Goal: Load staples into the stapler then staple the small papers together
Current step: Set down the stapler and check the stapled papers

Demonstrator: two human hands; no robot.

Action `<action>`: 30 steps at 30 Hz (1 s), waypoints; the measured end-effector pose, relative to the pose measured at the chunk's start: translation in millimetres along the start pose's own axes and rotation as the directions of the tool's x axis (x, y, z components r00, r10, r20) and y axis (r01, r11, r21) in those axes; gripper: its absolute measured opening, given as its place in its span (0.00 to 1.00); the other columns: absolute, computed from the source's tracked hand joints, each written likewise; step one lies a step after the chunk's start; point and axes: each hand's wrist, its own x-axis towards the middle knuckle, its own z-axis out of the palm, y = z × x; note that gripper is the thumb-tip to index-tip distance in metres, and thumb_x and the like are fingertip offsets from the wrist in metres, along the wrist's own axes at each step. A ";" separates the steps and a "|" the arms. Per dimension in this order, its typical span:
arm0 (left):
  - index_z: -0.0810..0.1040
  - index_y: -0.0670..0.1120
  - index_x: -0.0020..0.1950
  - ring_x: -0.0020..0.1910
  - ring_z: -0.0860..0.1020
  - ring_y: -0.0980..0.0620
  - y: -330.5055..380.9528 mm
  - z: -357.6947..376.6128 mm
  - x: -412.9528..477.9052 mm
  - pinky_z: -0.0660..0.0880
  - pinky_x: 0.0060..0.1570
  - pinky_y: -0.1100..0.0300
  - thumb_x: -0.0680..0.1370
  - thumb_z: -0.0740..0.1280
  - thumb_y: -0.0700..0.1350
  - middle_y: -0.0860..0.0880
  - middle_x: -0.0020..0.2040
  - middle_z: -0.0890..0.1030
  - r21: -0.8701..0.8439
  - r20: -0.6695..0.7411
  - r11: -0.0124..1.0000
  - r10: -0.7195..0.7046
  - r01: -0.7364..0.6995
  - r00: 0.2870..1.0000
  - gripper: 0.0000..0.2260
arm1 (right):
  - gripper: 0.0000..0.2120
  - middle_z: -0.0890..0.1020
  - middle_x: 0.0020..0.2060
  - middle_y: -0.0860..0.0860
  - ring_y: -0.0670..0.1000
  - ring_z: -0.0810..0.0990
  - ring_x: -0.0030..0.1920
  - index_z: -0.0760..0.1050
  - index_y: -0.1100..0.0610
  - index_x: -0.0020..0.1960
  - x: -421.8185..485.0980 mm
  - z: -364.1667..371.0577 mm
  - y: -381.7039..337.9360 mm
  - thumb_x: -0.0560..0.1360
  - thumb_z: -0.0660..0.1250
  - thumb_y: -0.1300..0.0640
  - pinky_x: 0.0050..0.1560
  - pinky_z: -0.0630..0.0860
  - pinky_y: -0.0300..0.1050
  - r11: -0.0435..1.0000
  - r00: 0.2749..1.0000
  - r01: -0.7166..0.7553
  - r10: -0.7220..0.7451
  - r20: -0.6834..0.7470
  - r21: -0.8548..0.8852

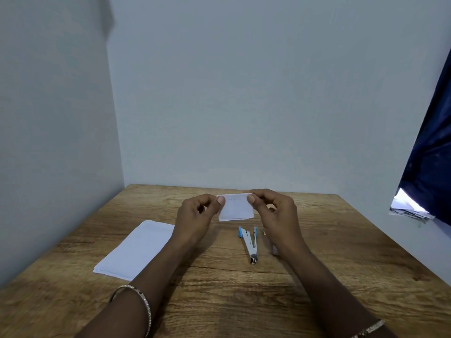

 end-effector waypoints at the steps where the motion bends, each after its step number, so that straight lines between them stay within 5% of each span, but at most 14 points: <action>1: 0.84 0.47 0.39 0.39 0.73 0.50 0.5 0.2 -0.1 0.71 0.41 0.54 0.79 0.68 0.54 0.48 0.38 0.83 -0.002 0.010 1.000 -0.010 0.010 1.000 0.14 | 0.05 0.88 0.42 0.43 0.44 0.83 0.48 0.86 0.49 0.47 0.4 0.1 0.9 0.77 0.71 0.56 0.44 0.76 0.37 0.999 0.999 -0.032 0.032 0.008 0.012; 10: 0.85 0.46 0.40 0.39 0.74 0.49 0.1 -0.7 -1.1 0.71 0.41 0.55 0.80 0.68 0.52 0.43 0.39 0.83 -0.029 0.017 0.999 -0.028 0.029 0.999 0.14 | 0.05 0.88 0.43 0.46 0.47 0.84 0.49 0.86 0.52 0.50 -1.0 -0.1 -0.5 0.77 0.72 0.57 0.49 0.80 0.43 0.989 0.992 -0.123 0.121 0.021 0.077; 15: 0.85 0.49 0.50 0.40 0.80 0.47 -5.7 -5.4 -1.9 0.75 0.40 0.54 0.78 0.71 0.46 0.49 0.38 0.83 0.093 -0.066 0.996 0.002 0.004 0.998 0.04 | 0.10 0.86 0.41 0.44 0.42 0.83 0.43 0.85 0.52 0.53 -9.7 1.8 -12.0 0.72 0.76 0.60 0.41 0.76 0.33 0.973 0.991 0.134 -0.135 0.012 -0.190; 18: 0.85 0.51 0.50 0.40 0.81 0.51 -6.7 -10.6 -7.3 0.77 0.40 0.54 0.79 0.70 0.44 0.53 0.37 0.83 0.152 -0.137 0.988 0.025 -0.004 0.990 0.04 | 0.10 0.85 0.40 0.44 0.43 0.82 0.41 0.84 0.53 0.52 -23.1 9.4 -20.3 0.72 0.76 0.61 0.41 0.74 0.34 0.837 0.930 0.358 -0.361 0.075 -0.414; 22: 0.84 0.49 0.47 0.39 0.79 0.58 -3.0 -17.2 -17.9 0.70 0.36 0.72 0.78 0.69 0.40 0.53 0.38 0.84 0.205 -0.222 0.978 0.074 -0.028 0.972 0.06 | 0.04 0.85 0.37 0.51 0.54 0.82 0.39 0.83 0.58 0.43 -39.3 23.3 -26.9 0.70 0.76 0.63 0.40 0.79 0.48 0.607 0.824 0.550 -0.508 0.252 -0.574; 30: 0.83 0.49 0.47 0.36 0.79 0.53 4.2 -26.4 -35.6 0.72 0.37 0.59 0.78 0.68 0.41 0.50 0.35 0.82 0.243 -0.295 0.970 0.098 -0.024 0.951 0.05 | 0.10 0.77 0.26 0.52 0.53 0.76 0.29 0.77 0.56 0.27 -65.1 56.9 -40.2 0.58 0.77 0.64 0.32 0.72 0.44 0.122 0.665 0.737 -0.300 0.684 -0.664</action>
